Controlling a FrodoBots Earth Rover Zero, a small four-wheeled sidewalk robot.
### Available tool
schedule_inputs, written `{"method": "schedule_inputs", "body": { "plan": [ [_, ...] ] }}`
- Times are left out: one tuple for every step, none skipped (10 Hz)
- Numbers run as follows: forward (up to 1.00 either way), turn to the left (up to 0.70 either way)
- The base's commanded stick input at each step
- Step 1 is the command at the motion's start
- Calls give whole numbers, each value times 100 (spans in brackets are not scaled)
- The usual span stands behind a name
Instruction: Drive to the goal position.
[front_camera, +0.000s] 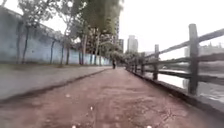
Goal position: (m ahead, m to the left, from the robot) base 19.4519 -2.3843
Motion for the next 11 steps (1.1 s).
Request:
{"method": "schedule_inputs", "body": {
  "plan": [
    [100, -24],
    [100, -2],
    [100, 7],
    [100, 7],
    [100, 7],
    [100, 7],
    [100, 7],
    [100, 7],
    [100, 7],
    [100, 7],
    [100, 7]
  ]
}}
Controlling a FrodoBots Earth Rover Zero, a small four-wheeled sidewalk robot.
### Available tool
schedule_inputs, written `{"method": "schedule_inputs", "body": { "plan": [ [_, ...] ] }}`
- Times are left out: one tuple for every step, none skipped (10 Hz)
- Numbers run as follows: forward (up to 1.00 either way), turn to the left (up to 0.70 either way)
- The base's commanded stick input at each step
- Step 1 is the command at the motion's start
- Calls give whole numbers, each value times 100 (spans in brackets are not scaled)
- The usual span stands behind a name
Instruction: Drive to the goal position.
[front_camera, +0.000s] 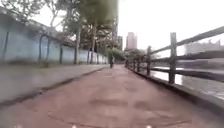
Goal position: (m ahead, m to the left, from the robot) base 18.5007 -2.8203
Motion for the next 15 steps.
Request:
{"method": "schedule_inputs", "body": {
  "plan": [
    [100, 7],
    [100, 7],
    [100, 7],
    [100, 7],
    [100, -7],
    [100, -25],
    [100, -33],
    [100, -33],
    [100, -33],
    [100, -33],
    [100, -33],
    [100, 6],
    [100, 7],
    [100, 7],
    [100, 7]
  ]
}}
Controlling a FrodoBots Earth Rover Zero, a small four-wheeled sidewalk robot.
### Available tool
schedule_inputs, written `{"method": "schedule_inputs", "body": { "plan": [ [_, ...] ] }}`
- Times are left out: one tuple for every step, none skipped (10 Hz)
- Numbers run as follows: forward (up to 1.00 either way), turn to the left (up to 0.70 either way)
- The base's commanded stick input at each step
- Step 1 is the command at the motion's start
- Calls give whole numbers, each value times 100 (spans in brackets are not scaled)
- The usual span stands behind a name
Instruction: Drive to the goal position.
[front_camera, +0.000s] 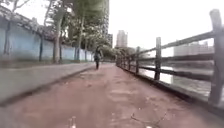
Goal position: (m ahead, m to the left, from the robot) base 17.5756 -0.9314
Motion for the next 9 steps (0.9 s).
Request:
{"method": "schedule_inputs", "body": {
  "plan": [
    [100, 7],
    [100, 7],
    [100, 7],
    [100, 7],
    [100, 7],
    [100, 7],
    [100, 7],
    [100, 7],
    [100, 7]
  ]
}}
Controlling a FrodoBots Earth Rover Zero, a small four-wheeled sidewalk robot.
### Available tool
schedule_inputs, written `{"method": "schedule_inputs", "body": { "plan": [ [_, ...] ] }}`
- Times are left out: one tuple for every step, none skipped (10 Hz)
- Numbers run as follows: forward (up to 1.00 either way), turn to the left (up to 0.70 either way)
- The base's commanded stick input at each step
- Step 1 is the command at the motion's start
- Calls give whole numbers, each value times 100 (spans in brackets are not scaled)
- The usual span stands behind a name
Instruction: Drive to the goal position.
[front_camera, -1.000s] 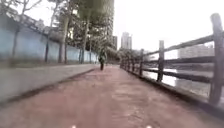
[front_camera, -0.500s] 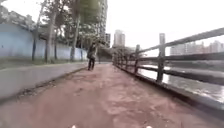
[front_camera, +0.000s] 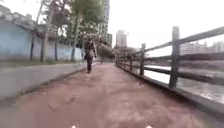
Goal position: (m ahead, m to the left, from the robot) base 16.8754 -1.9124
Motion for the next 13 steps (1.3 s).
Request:
{"method": "schedule_inputs", "body": {
  "plan": [
    [100, 7],
    [100, 7],
    [100, 7],
    [100, 7],
    [100, 7],
    [100, 7],
    [100, 7],
    [100, 7],
    [100, 7],
    [100, 7],
    [100, 7],
    [100, 7],
    [100, 7]
  ]
}}
